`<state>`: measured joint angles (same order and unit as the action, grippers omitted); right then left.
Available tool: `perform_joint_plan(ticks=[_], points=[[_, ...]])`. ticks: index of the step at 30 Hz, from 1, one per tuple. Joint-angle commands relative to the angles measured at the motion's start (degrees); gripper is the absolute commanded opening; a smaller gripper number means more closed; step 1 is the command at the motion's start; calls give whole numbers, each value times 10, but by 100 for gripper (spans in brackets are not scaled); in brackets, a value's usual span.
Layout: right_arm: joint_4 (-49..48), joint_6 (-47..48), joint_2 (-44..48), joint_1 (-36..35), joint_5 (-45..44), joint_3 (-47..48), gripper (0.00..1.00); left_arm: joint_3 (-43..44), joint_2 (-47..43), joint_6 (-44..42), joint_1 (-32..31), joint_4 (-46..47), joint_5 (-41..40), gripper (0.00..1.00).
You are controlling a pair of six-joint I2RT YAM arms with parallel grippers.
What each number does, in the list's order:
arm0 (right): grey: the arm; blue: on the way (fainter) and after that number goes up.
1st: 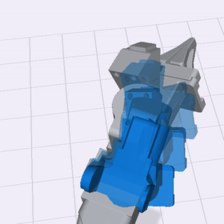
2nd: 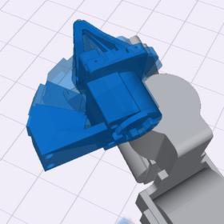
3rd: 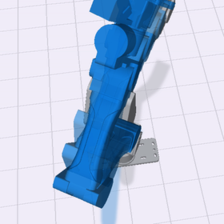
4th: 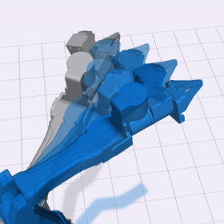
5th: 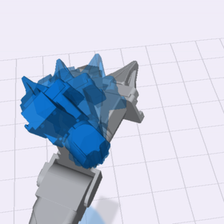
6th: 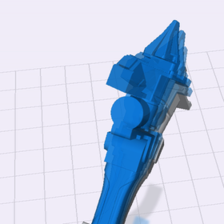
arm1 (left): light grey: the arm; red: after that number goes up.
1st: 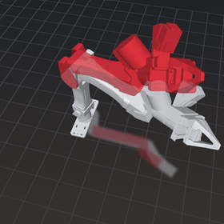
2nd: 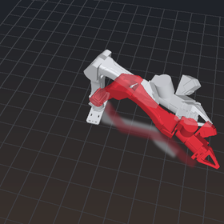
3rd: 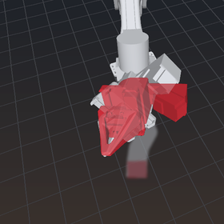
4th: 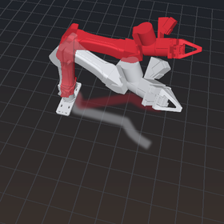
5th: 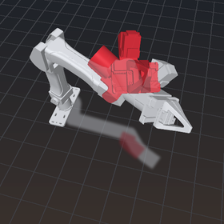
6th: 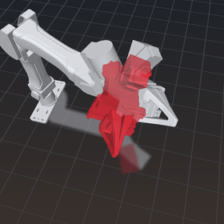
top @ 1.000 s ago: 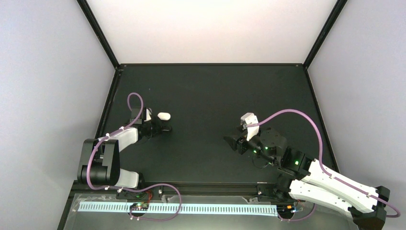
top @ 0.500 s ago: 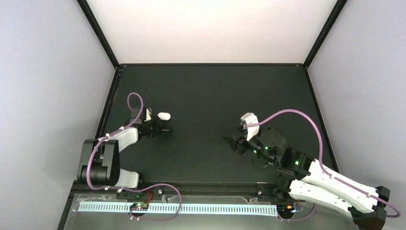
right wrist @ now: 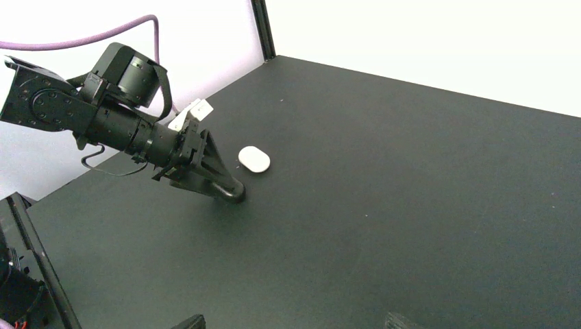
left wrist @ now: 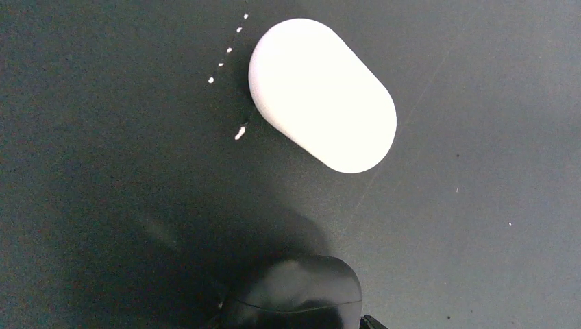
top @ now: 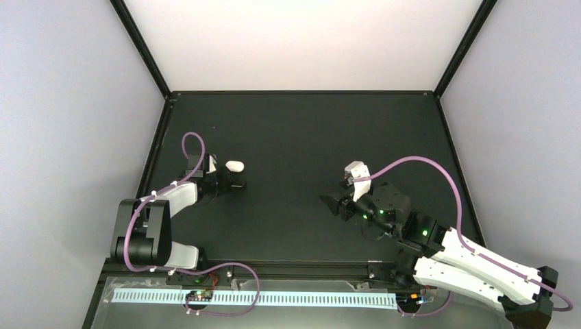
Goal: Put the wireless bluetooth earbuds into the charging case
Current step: Place the charging case at the center of the board.
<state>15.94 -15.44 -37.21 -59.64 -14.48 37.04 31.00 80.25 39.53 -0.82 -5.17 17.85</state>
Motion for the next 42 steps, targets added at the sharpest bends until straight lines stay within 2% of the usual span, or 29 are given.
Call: perform_joint_plan(ticks=[1, 26, 42], points=[[-2, 4, 5, 2, -8, 7, 68, -4, 8, -13, 6, -58, -63, 50], [18, -2, 26, 1, -32, 8, 68, -16, -12, -7, 14, -62, -79, 51], [15, -3, 23, 2, -31, 6, 68, -28, -65, 0, 15, -84, -114, 60]])
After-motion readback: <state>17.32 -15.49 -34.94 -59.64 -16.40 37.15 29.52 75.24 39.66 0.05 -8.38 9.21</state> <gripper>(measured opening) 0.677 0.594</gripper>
